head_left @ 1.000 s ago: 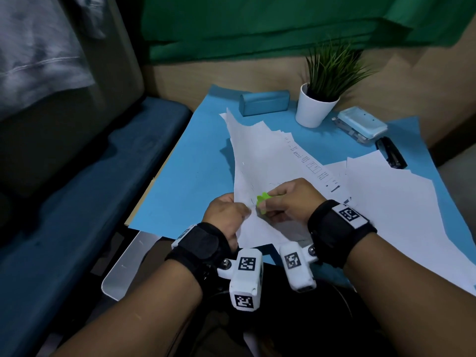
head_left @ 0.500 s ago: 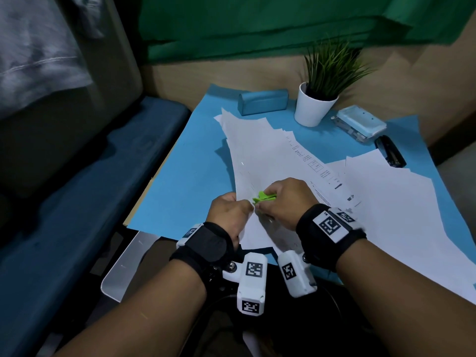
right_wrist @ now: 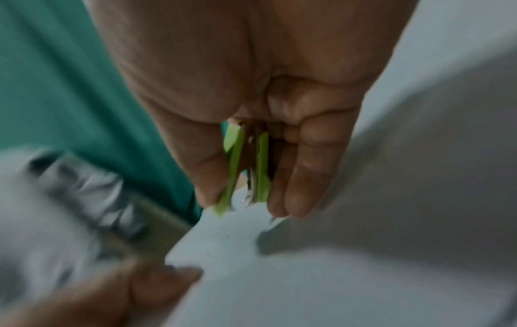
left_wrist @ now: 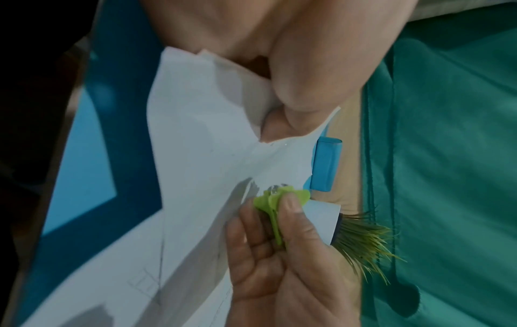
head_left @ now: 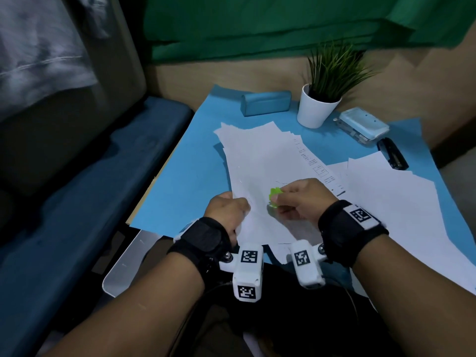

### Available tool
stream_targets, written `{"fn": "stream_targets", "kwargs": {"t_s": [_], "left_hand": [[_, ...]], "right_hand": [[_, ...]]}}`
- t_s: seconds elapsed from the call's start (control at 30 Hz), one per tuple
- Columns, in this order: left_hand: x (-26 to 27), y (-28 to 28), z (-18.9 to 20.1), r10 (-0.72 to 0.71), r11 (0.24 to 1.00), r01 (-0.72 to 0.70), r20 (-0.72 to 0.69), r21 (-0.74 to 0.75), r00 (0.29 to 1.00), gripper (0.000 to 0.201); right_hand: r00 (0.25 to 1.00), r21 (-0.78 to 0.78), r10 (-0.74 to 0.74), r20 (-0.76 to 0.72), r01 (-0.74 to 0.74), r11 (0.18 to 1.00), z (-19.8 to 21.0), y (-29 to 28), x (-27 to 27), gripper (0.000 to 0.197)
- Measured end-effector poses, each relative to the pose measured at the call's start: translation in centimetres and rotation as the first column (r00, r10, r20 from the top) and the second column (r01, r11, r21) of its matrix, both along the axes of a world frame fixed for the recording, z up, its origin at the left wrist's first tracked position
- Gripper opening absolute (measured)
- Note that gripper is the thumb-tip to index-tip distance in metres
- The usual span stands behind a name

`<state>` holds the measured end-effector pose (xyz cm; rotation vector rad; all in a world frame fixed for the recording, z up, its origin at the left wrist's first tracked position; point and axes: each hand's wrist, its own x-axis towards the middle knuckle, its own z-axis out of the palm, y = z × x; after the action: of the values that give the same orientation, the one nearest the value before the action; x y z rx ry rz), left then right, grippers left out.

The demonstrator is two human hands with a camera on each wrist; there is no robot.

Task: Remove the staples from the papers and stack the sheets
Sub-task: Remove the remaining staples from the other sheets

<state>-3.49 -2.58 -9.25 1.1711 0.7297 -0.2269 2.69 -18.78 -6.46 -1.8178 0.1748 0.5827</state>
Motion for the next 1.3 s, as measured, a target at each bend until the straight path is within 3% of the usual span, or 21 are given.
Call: {"fn": "stream_targets", "kwargs": {"t_s": [0.1, 0.17, 0.23, 0.37, 0.77, 0.9, 1.03, 1.1, 1.13, 1.2, 1.3], "left_hand": [[0.0, 0.0, 0.3, -0.001, 1.000, 0.001, 0.029, 0.005, 1.000, 0.022], [0.0, 0.0, 0.2, 0.001, 1.000, -0.001, 0.034, 0.004, 0.999, 0.019], [-0.2, -0.1, 0.4, 0.009, 1.000, -0.008, 0.066, -0.016, 0.998, 0.010], [-0.2, -0.2, 0.1, 0.006, 1.000, -0.005, 0.092, -0.017, 0.996, 0.025], [-0.5, -0.6, 0.0, 0.003, 1.000, 0.001, 0.130, -0.026, 0.992, 0.035], [-0.5, -0.6, 0.0, 0.008, 1.000, -0.005, 0.142, -0.024, 0.990, 0.035], [-0.5, -0.8, 0.0, 0.025, 0.999, -0.020, 0.134, -0.038, 0.991, 0.037], [-0.5, -0.8, 0.0, 0.036, 0.998, -0.031, 0.114, -0.049, 0.993, 0.035], [-0.5, -0.8, 0.0, 0.044, 0.998, -0.040, 0.094, -0.040, 0.995, 0.029], [-0.7, -0.5, 0.0, 0.055, 0.998, -0.054, 0.041, -0.012, 0.998, 0.017], [-0.9, 0.0, -0.1, 0.060, 0.998, -0.060, 0.005, -0.026, 0.998, 0.016]], "right_hand": [[0.941, -0.450, 0.288, 0.176, -0.183, 0.874, 0.3, 0.3, 0.7, 0.030], [0.885, -0.590, 0.397, 0.244, -0.189, 0.785, 0.8, 0.7, 0.6, 0.030], [0.841, -0.622, 0.462, 0.280, -0.208, 0.755, 1.1, 1.1, 0.3, 0.031], [0.819, -0.625, 0.490, 0.298, -0.221, 0.749, 1.4, 1.8, -0.2, 0.037], [0.832, -0.690, 0.482, 0.272, -0.180, 0.701, 1.1, 2.5, 0.0, 0.043], [0.858, -0.651, 0.437, 0.268, -0.172, 0.739, 0.6, 2.5, 0.0, 0.043], [0.914, -0.529, 0.330, 0.235, -0.165, 0.832, -0.2, 2.1, 0.2, 0.036], [0.967, -0.309, 0.195, 0.164, -0.137, 0.941, -0.3, 1.9, -0.1, 0.029], [0.992, -0.121, 0.087, 0.087, -0.076, 0.990, -0.2, 2.0, -0.4, 0.023], [0.995, 0.204, -0.059, -0.075, 0.073, 0.976, 0.1, 2.0, -0.6, 0.011], [0.991, 0.217, -0.078, -0.111, 0.101, 0.971, 0.3, 0.7, 0.0, 0.017]]}}
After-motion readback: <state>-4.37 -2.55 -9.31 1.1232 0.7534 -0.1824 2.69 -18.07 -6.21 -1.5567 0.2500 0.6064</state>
